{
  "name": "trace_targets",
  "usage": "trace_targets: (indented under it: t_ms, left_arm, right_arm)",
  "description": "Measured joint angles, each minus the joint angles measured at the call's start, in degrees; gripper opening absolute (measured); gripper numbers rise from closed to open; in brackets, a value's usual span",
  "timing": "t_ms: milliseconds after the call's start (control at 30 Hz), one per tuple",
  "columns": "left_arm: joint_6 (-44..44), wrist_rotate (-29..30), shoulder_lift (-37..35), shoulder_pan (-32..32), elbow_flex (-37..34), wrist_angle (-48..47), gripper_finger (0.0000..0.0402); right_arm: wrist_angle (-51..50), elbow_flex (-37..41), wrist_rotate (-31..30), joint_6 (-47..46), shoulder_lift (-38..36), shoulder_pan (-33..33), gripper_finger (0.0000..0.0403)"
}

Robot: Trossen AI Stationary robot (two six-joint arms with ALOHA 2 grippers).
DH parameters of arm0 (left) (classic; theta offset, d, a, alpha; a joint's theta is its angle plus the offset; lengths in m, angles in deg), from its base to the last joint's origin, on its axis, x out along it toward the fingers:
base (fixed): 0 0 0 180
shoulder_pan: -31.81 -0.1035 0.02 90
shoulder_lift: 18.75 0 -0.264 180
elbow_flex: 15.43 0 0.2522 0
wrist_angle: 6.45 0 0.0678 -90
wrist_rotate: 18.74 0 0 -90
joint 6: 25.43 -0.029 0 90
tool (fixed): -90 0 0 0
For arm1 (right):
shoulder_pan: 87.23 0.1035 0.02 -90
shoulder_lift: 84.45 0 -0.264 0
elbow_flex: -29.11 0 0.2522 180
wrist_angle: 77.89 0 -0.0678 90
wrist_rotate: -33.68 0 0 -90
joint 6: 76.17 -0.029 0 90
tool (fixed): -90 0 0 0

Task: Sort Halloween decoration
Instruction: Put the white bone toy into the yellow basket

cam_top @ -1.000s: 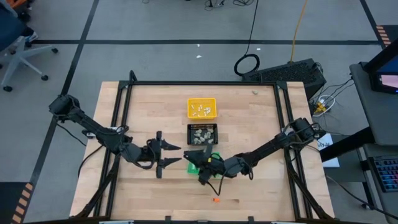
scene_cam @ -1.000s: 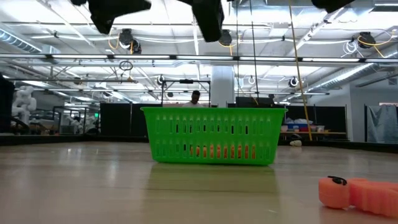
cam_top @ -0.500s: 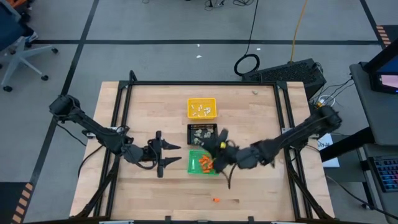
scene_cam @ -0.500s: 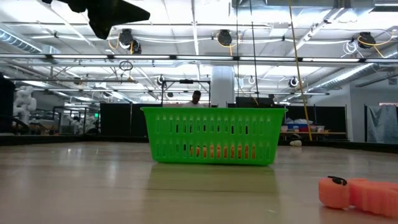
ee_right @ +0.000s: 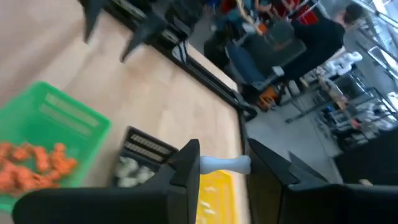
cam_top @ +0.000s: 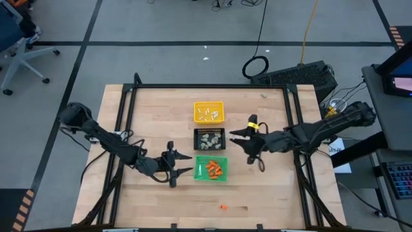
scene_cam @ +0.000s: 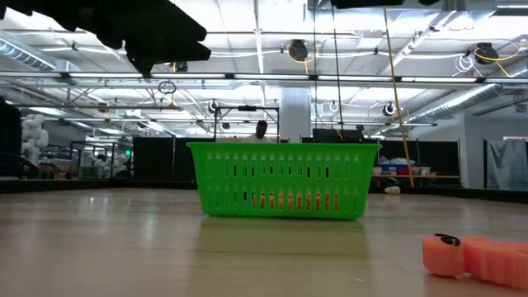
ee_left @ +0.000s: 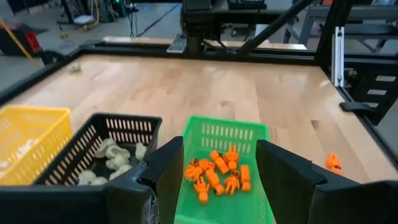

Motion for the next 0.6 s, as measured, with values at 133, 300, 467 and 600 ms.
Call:
trace_targets:
  t_ms: [133, 300, 467, 600]
  left_arm:
    - [-4.05, 0.10, 0.56, -0.10, 0.00, 2.11, 0.0200]
    - [-5.78, 1.49, 0.55, -1.22, 0.02, 4.13, 0.0200]
    - [-5.77, 1.57, 0.54, -3.08, 0.00, 4.26, 0.0200]
    - [-5.85, 1.55, 0.54, -4.32, 0.02, 3.23, 0.0200]
  right_arm:
    - [12.83, 10.60, 3.70, -2.14, -4.18, 0.23, 0.0085]
    - [34.82, 23.50, 5.00, 0.57, -5.15, 0.85, 0.0085]
    - [48.58, 30.85, 4.95, 3.51, -4.77, 0.85, 0.0085]
    - [50.66, 32.42, 4.97, 6.24, -4.77, 0.85, 0.0085]
